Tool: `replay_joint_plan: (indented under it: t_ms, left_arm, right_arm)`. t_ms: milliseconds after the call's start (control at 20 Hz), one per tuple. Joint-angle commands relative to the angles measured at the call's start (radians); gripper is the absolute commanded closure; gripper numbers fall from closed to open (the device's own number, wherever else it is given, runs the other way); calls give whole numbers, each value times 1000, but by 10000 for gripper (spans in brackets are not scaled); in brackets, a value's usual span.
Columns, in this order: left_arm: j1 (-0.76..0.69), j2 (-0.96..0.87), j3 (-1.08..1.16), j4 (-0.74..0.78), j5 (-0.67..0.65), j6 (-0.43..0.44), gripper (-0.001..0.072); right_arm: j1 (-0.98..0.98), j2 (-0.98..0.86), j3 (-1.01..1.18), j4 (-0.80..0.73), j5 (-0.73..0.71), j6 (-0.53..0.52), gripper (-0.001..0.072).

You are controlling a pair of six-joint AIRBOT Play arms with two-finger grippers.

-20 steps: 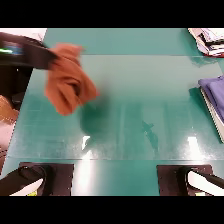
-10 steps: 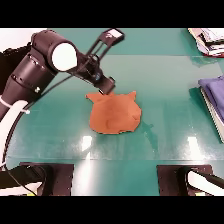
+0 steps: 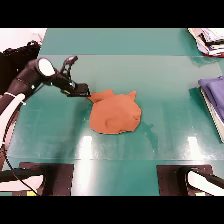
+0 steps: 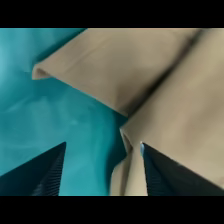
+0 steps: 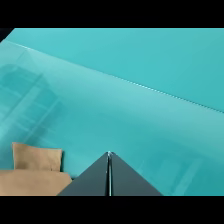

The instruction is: Fold the shirts.

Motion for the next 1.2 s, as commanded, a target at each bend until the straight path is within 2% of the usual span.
replay_joint_plan:
  t_ms: [0, 250, 500, 550, 600, 650, 900, 950, 1000, 1050, 1150]
  left_arm:
    - [37, -32, -143, -171, 181, 1, 158]
    - [36, -130, -137, -352, 281, 56, 158]
    - [30, -170, -122, -385, 346, 54, 161]
    - [31, -169, -113, -385, 357, 53, 326]
    - [31, -169, -97, -383, 357, 56, 553]
    - [31, -169, -70, -383, 346, 70, 682]
    - [30, -168, 120, -365, 211, 162, 685]
    - [30, -169, 151, -360, 189, 162, 685]
    - [30, -168, 172, -357, 177, 166, 685]
    - [30, -168, 184, -357, 167, 170, 685]
    - [30, -169, 188, -355, 161, 180, 685]
  right_arm:
    - [0, 1, 1, -6, 2, 0, 693]
    - [0, 1, 1, -7, 21, 0, 693]
    - [0, 2, -24, -7, 49, 1, 693]
    - [0, 2, -49, -8, 59, 16, 693]
    - [0, 2, -85, -8, 68, 31, 693]
    - [0, 2, -133, -8, 77, 39, 694]
    - [29, 1, -504, -8, 62, 38, 692]
    - [51, 1, -608, -6, 24, 38, 647]
    - [82, 0, -708, -3, -31, 38, 421]
    - [124, -1, -812, 5, -103, 38, 246]
    - [227, -37, -947, 5, -200, 37, 250]
